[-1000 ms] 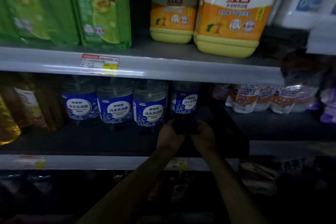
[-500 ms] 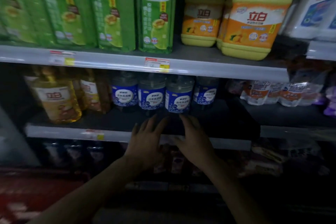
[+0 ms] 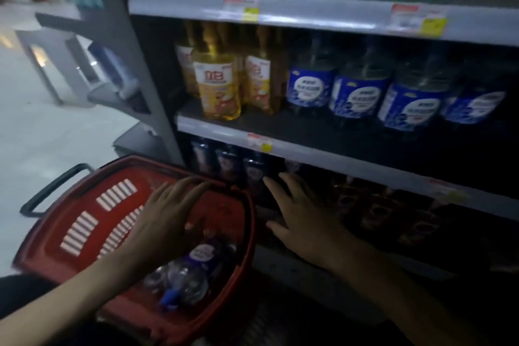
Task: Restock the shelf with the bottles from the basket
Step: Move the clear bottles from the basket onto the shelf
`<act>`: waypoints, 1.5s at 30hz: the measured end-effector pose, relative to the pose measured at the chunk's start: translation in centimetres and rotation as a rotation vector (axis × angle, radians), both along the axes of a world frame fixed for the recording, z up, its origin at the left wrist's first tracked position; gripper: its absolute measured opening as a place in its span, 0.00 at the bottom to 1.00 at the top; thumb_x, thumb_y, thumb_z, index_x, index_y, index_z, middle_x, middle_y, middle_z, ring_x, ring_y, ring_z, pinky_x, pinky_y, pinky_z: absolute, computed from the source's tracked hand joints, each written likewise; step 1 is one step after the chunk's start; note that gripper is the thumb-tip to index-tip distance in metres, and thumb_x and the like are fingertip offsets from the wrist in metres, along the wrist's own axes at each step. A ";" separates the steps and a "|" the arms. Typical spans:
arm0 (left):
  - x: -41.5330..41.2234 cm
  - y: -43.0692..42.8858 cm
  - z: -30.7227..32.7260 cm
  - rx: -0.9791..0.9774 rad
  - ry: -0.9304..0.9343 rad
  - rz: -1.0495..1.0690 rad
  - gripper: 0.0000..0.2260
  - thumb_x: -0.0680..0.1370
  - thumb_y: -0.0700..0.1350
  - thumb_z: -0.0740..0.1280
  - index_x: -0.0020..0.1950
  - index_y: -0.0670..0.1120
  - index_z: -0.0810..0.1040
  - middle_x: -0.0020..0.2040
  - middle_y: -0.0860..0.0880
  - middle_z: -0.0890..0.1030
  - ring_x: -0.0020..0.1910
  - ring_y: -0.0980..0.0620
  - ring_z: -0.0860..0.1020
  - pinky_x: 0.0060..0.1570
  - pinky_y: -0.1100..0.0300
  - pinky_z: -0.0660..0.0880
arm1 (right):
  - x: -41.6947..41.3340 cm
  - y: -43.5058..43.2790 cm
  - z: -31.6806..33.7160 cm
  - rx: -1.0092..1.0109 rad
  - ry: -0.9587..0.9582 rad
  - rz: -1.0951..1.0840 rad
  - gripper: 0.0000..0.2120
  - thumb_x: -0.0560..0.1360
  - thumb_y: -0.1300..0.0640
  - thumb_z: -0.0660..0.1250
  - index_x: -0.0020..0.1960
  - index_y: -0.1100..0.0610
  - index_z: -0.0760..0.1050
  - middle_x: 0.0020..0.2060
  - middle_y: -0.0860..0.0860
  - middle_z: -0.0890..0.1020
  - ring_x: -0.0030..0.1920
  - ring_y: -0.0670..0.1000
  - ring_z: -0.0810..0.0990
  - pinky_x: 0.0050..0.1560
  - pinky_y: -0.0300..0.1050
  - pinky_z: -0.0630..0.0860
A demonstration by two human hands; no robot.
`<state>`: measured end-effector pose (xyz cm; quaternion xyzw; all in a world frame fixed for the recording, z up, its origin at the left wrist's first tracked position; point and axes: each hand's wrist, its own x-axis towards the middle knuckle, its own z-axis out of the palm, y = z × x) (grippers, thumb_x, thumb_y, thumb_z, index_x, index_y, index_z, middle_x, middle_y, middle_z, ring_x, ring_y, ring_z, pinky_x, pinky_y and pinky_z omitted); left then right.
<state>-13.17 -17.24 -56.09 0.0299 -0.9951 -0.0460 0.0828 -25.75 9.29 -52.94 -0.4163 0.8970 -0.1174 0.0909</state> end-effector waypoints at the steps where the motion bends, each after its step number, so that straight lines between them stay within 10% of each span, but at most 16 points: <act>1: 0.8 -1.2 -1.0 0.033 -0.030 0.038 0.30 0.74 0.54 0.67 0.76 0.47 0.74 0.70 0.43 0.77 0.63 0.39 0.79 0.61 0.45 0.77 | 0.4 -0.6 -0.4 0.030 0.008 0.046 0.39 0.82 0.45 0.62 0.83 0.48 0.41 0.82 0.52 0.44 0.81 0.56 0.42 0.80 0.53 0.48; 9: 4.7 -4.3 -7.2 0.195 -0.166 0.163 0.24 0.77 0.58 0.60 0.68 0.47 0.78 0.59 0.45 0.81 0.51 0.40 0.84 0.47 0.46 0.81 | 1.8 -2.0 -6.2 0.039 0.125 0.330 0.31 0.76 0.49 0.72 0.76 0.54 0.69 0.71 0.59 0.73 0.73 0.61 0.70 0.71 0.59 0.71; 13: 7.8 -6.4 -8.8 0.130 -0.243 0.154 0.22 0.77 0.57 0.62 0.68 0.50 0.77 0.63 0.45 0.81 0.62 0.41 0.80 0.54 0.45 0.79 | 2.9 -3.6 -7.5 -0.044 0.038 0.392 0.26 0.77 0.46 0.67 0.73 0.53 0.73 0.69 0.55 0.76 0.70 0.57 0.74 0.69 0.54 0.73; 18: 8.9 -7.4 -7.4 0.124 -0.274 0.262 0.22 0.76 0.56 0.68 0.67 0.48 0.81 0.61 0.46 0.82 0.59 0.43 0.82 0.50 0.52 0.78 | 4.0 -7.9 -8.4 0.063 -0.058 0.455 0.28 0.77 0.45 0.69 0.76 0.50 0.69 0.71 0.50 0.73 0.71 0.51 0.70 0.72 0.44 0.67; 29: 9.9 -9.4 -7.7 0.162 -0.211 0.407 0.20 0.79 0.53 0.68 0.68 0.48 0.79 0.63 0.47 0.82 0.60 0.45 0.81 0.51 0.51 0.79 | 4.7 -21.7 -16.8 0.584 -0.019 0.732 0.49 0.69 0.42 0.75 0.81 0.46 0.51 0.71 0.57 0.66 0.68 0.61 0.69 0.61 0.55 0.76; 45: 9.0 -10.9 -9.1 0.154 -0.164 0.485 0.19 0.80 0.54 0.64 0.68 0.48 0.78 0.61 0.47 0.82 0.57 0.45 0.81 0.50 0.50 0.75 | 4.6 -23.2 -27.9 0.488 0.168 0.992 0.49 0.75 0.41 0.71 0.81 0.53 0.42 0.78 0.64 0.58 0.78 0.65 0.59 0.69 0.66 0.67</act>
